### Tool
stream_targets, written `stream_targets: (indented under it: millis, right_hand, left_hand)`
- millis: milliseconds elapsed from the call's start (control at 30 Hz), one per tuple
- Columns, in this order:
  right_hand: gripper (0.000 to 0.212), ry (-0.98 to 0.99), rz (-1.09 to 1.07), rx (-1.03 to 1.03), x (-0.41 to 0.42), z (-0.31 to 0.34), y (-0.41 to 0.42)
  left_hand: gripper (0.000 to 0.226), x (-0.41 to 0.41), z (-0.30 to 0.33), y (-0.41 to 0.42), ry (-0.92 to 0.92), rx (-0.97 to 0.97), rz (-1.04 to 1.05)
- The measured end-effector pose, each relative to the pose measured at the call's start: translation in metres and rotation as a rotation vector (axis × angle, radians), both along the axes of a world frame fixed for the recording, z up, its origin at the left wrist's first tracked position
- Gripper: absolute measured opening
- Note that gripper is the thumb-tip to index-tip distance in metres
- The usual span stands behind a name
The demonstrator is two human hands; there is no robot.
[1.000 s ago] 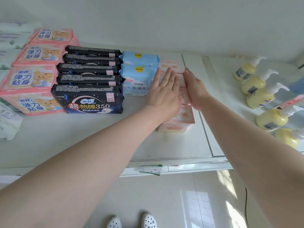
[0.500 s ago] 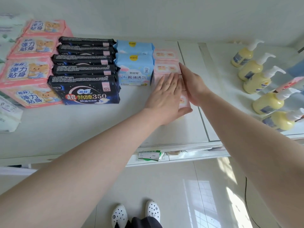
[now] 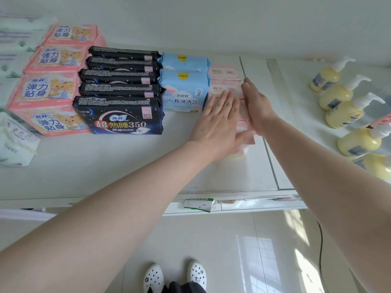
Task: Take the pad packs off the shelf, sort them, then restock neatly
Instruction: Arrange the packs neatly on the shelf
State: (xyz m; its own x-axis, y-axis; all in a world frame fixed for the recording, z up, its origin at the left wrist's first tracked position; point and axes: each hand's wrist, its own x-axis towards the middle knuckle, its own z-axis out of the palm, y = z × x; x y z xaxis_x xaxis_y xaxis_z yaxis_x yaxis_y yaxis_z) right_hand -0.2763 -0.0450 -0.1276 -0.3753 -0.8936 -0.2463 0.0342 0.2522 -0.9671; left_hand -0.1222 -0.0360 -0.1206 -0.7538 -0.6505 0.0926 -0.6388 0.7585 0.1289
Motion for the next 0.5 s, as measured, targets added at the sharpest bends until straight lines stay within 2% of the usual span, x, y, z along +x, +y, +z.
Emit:
stream_targets:
  millis: [133, 267, 367, 433, 500]
  right_hand:
    - [0.058, 0.011, -0.022, 0.036, 0.002, 0.003, -0.011]
    - [0.048, 0.079, -0.027, 0.032, 0.009, 0.004, -0.015]
    - [0.051, 0.111, -0.028, 0.030, 0.008, 0.006, -0.014]
    - [0.057, 0.144, -0.058, 0.024, 0.007, 0.010, -0.020]
    - [0.058, 0.283, -0.060, -0.011, 0.010, 0.017, -0.028]
  left_hand:
    - [0.070, 0.003, -0.001, -0.008, -0.007, 0.034, 0.025]
    - [0.068, 0.001, -0.007, -0.008, -0.016, 0.072, 0.042]
    - [0.068, 0.006, 0.001, -0.006, 0.041, 0.094, 0.038]
    - [0.065, 0.014, 0.012, -0.013, 0.095, 0.031, 0.053]
    - [0.061, 0.027, 0.022, -0.033, 0.117, -0.071, 0.150]
